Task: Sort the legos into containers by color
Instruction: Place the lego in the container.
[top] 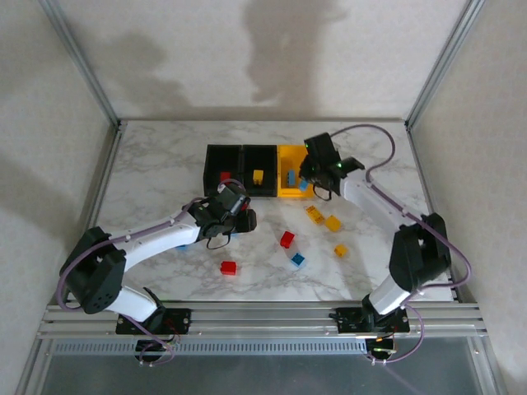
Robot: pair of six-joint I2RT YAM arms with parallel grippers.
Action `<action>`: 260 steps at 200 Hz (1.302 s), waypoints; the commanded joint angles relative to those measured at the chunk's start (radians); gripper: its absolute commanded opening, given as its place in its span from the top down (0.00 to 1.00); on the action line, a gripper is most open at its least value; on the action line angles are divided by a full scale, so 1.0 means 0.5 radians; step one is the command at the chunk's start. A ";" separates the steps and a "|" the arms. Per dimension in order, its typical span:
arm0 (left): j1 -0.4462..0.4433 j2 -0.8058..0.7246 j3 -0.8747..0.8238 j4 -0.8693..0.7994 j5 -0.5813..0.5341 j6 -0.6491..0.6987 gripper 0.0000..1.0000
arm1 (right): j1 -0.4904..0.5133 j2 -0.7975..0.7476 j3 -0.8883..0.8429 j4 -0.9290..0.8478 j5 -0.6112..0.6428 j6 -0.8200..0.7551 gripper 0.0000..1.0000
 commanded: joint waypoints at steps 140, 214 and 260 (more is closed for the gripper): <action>-0.033 -0.130 0.001 -0.005 -0.091 -0.059 0.48 | -0.040 1.014 0.792 -0.136 0.230 -0.668 0.75; -0.033 -0.088 0.031 -0.005 -0.090 -0.055 0.48 | -0.024 0.954 0.736 -0.117 0.201 -0.674 0.58; -0.033 -0.075 0.059 -0.019 -0.058 -0.047 0.47 | -0.010 0.694 0.677 -0.137 0.181 -0.671 0.57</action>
